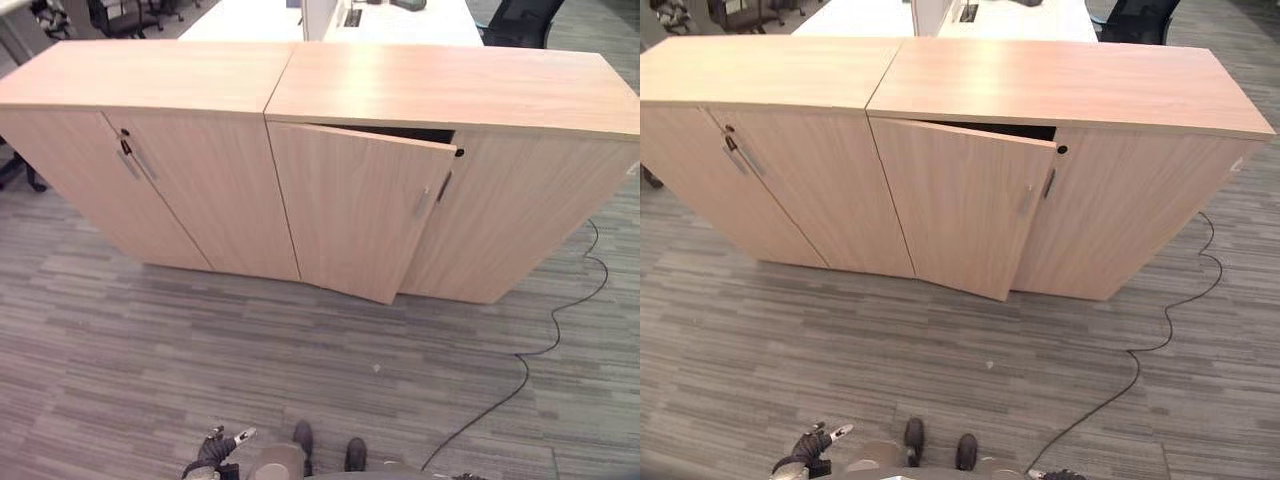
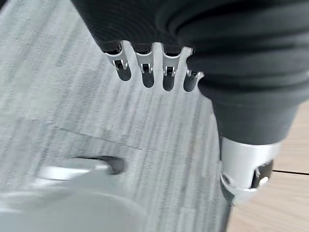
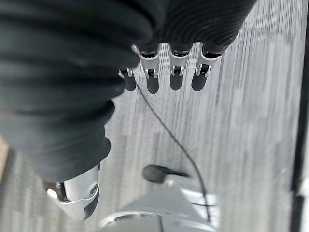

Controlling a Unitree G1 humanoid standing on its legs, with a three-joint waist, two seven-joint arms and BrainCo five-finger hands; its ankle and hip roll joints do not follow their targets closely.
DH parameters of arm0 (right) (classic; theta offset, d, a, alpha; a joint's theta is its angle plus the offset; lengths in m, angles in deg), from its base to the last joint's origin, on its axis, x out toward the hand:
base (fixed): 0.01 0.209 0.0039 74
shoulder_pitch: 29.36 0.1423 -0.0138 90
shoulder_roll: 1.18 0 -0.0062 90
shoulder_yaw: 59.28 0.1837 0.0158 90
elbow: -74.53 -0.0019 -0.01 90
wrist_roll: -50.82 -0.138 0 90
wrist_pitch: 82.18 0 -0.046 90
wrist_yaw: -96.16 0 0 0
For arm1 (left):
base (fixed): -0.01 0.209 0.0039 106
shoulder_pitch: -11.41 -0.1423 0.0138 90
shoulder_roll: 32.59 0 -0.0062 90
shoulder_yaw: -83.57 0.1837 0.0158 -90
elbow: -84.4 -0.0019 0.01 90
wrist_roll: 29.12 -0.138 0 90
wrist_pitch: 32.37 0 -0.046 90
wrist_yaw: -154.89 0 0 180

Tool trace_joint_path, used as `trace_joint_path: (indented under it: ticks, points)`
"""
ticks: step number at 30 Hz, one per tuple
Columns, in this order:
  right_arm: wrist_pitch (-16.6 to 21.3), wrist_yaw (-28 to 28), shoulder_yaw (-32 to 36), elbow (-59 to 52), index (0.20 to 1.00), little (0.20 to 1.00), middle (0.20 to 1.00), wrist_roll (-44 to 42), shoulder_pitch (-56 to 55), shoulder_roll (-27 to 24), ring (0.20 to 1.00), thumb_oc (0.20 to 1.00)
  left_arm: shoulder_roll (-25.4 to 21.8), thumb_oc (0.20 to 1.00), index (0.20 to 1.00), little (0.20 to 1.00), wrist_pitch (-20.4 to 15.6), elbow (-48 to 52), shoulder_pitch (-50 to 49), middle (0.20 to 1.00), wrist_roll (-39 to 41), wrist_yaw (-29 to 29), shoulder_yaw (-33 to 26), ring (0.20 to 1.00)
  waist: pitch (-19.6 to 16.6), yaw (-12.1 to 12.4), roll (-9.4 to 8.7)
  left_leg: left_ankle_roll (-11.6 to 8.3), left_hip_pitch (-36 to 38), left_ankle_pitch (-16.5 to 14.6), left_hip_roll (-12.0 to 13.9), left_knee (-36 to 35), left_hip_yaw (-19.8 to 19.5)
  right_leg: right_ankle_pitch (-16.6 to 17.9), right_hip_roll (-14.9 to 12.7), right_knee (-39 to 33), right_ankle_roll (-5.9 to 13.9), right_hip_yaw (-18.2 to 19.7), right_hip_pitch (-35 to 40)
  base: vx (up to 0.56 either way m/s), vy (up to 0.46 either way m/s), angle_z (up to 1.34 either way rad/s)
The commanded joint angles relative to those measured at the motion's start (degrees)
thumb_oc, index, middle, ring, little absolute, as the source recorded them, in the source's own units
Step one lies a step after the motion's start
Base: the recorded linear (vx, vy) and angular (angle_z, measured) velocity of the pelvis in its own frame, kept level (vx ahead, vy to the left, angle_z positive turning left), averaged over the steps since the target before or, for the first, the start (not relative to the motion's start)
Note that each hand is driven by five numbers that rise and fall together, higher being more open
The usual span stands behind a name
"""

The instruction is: Put the empty folder in the office cabinet

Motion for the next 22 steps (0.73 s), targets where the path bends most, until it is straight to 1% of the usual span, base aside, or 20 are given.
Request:
trace_joint_path:
  ticks: [1, 2, 4, 7, 16, 22]
  points:
    - [0.9, 0.2, 0.1, 0.8, 1.0, 1.0, 1.0, -2.1, 0.5, 0.2, 1.0, 1.0, -2.0, 1.0, 1.0, 1.0, -2.1, -0.4, 0.8, 1.0, 0.6, 1.6, 2.8, 1.0, -4.7, 0.8, -0.57, 1.52, 0.1, -1.8, -1.3, -2.0, -1.3, -5.6, -3.4, 0.0, 7.07, 1.2, -0.6, 0.07, 0.112, -0.02]
    - [0.9, 0.2, 0.1, 0.8, 1.0, 1.0, 1.0, -2.1, 0.5, 0.2, 1.0, 1.0, -2.0, 1.0, 1.0, 1.0, -2.1, -0.4, 0.8, 1.0, 0.6, 1.6, 2.8, 1.0, -4.7, 0.8, -0.57, 1.52, 0.1, -1.8, -1.3, -2.0, -1.3, -5.6, -3.4, 0.0, 7.07, 1.2, -0.6, 0.06, 0.107, -0.08]
    - [0.9, 0.5, 0.0, 0.4, 1.0, 1.0, 1.0, -1.9, 0.7, 0.3, 1.0, 1.0, -2.2, 1.0, 1.0, 1.0, -1.7, -2.5, 1.5, 1.0, 0.4, 3.6, 4.1, 1.0, -5.8, 0.4, 0.02, 1.42, 1.2, -2.1, -1.6, -2.9, -0.9, -5.8, -3.9, 0.0, 7.54, 1.2, -0.3, 0.07, 0.132, -0.07]
    - [0.7, 0.7, 0.1, 0.3, 1.0, 1.0, 1.0, -1.8, 0.6, 0.3, 1.0, 1.0, -1.9, 1.0, 1.0, 1.0, -1.3, -4.6, 2.2, 1.0, -0.4, 4.3, 4.5, 1.0, -6.1, 0.1, 0.15, 1.52, 1.9, -2.4, -1.6, -2.9, -0.6, -5.9, -4.2, 0.0, 7.77, 1.8, 0.2, 0.05, 0.065, -0.02]
    - [0.7, 1.1, -0.8, 0.4, 1.0, 1.0, 1.0, -0.4, -0.2, 0.9, 1.0, 1.0, -1.5, 1.0, 1.0, 1.0, -1.3, -5.5, 2.3, 1.0, -3.5, 6.2, 7.1, 1.0, -6.4, -0.4, -0.06, 1.95, 2.9, -3.5, -1.7, -2.9, 0.2, -5.8, -4.5, 0.0, 8.24, 3.1, 0.9, 0.02, 0.041, -0.03]
    - [0.7, 1.4, -1.0, 0.5, 1.0, 1.0, 1.0, 0.0, -0.2, 0.8, 1.0, 1.0, -1.3, 1.0, 1.0, 1.0, -0.7, -6.7, 2.3, 1.0, -3.4, 7.1, 7.1, 1.0, -6.6, -0.6, -0.15, 2.06, 3.2, -3.8, -1.6, -2.9, 0.6, -5.7, -4.6, 0.0, 8.43, 3.5, 1.0, 0.01, 0.021, -0.09]
